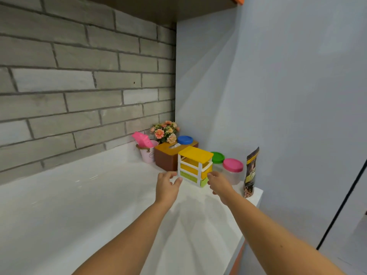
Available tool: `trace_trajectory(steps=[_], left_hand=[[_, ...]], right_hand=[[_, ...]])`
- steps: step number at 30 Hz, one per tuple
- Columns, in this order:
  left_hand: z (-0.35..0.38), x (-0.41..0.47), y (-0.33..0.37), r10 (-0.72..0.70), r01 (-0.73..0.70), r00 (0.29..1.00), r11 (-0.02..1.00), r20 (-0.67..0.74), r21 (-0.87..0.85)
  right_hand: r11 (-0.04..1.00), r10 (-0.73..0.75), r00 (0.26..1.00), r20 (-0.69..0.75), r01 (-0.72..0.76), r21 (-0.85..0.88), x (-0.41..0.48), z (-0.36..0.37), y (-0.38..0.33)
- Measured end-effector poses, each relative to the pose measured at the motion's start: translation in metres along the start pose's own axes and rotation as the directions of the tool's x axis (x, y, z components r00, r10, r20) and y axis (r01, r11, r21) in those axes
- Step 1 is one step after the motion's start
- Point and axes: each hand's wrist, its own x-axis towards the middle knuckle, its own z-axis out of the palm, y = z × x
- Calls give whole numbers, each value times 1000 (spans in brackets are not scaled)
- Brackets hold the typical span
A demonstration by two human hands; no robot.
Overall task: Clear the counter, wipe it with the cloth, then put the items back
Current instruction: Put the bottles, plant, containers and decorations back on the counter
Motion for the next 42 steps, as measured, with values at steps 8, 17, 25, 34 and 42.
trace_trajectory(steps=[8,17,25,34,42], left_hand=[[76,42,6,-54,55,998,998,22,-41],[114,72,7,-139,121,986,976,-96,-180],[117,83,16,-244,199,964,930,-111,-310],[99,74,9,-285,244,957,897,-61,-369],[44,52,-3,-316,255,943,891,-109,-375]], right_hand=[[993,-115,993,-29,115,-10,70,-18,9],[974,-225,974,6,226,-25,118,-16,15],[976,-216,976,43,215,25,134,-13,11],[986,-160,986,53,156,60,128,-6,6],[980,-188,978,92,181,78,90,27,-17]])
